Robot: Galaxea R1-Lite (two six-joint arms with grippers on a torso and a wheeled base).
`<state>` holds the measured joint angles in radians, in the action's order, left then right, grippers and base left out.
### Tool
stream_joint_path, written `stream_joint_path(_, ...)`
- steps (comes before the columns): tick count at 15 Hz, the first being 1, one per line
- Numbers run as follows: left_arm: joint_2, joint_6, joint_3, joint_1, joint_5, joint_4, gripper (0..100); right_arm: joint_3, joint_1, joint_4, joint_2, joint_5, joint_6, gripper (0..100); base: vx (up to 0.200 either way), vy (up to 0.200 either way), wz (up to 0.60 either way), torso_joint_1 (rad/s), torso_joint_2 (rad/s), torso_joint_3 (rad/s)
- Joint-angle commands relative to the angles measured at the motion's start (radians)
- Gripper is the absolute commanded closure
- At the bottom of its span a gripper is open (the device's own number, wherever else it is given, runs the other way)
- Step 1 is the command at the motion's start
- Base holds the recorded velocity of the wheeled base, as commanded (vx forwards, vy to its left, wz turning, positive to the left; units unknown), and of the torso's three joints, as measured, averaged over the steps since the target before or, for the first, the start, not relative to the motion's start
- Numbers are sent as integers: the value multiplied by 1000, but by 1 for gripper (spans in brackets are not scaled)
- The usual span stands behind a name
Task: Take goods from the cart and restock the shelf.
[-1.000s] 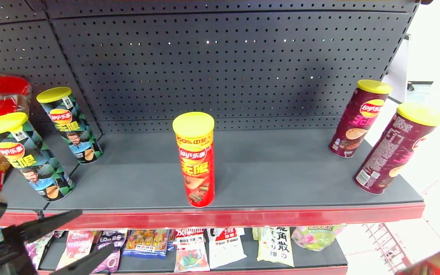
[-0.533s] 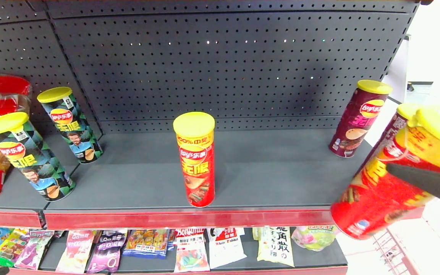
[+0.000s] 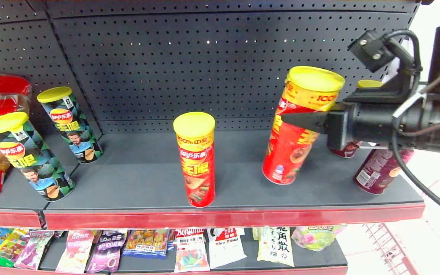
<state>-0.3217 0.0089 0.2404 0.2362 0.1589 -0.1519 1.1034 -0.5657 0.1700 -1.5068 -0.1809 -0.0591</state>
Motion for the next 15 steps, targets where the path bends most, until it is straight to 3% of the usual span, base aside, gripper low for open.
stream_joint_path(1,1,0,0,0,-7,0,0,108,0,72,-191,-5,-1,100,0,0,0,0,0,0)
stream_joint_path(8,3,0,2,0,-25,0,0,340,-3,109,-412,-19,-1,100,0,0,0,0,0,0)
stream_joint_path(15,3,0,2,0,-35,0,0,404,-33,106,-506,-31,-30,100,0,0,0,0,0,0)
